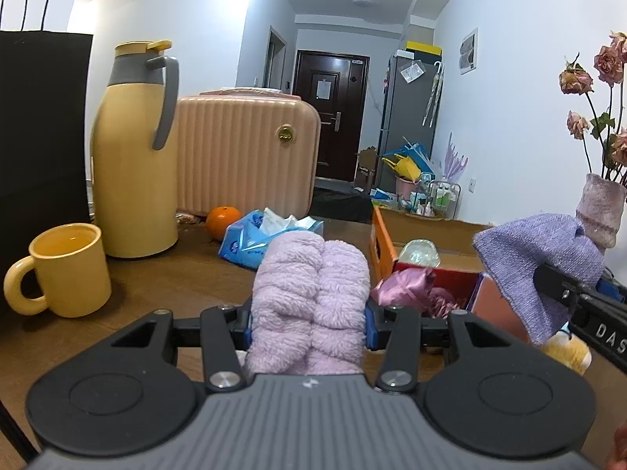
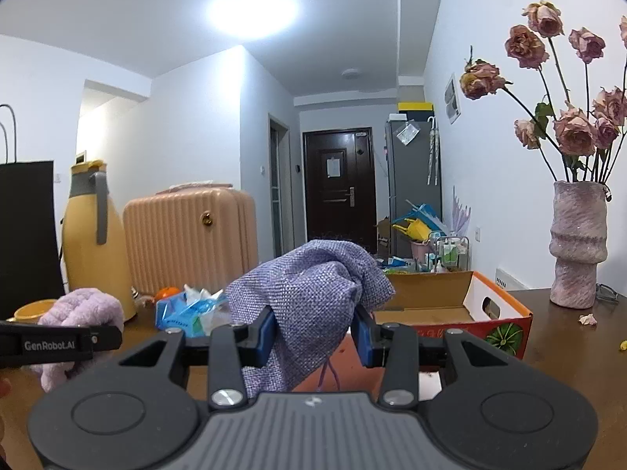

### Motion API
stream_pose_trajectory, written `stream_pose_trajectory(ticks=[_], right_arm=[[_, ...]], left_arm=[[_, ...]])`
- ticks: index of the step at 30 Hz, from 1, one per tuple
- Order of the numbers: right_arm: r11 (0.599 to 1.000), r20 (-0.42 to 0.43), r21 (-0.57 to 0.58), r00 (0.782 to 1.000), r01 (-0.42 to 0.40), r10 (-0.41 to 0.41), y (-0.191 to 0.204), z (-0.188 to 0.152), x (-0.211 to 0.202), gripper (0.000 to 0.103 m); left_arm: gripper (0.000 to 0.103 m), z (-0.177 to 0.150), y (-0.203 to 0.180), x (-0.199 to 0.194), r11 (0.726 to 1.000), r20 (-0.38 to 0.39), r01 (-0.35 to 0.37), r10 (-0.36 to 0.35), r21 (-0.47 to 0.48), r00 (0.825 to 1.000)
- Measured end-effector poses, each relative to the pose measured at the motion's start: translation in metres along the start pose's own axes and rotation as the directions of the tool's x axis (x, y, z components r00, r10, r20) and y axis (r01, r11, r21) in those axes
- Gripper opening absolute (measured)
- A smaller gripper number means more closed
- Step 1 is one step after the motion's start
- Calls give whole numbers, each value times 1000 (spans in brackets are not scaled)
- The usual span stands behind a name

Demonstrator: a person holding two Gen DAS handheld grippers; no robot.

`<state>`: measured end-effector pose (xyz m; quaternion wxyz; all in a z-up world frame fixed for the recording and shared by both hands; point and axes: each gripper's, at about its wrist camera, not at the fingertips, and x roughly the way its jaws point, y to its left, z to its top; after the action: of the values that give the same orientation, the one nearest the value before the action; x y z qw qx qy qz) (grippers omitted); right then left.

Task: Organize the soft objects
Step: 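Carry the towel and pouch in both tools over the cardboard box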

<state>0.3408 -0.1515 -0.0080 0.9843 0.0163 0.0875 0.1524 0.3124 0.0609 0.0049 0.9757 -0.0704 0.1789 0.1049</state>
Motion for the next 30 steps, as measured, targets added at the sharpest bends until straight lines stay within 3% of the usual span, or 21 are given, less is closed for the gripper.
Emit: stream_pose_trajectory(ticks=[30], right_arm=[[997,63,45,996,59,-62,-46,24,52,40]], left_arm=[[48,40,-67,66,998,39,35,-33,-47,999]])
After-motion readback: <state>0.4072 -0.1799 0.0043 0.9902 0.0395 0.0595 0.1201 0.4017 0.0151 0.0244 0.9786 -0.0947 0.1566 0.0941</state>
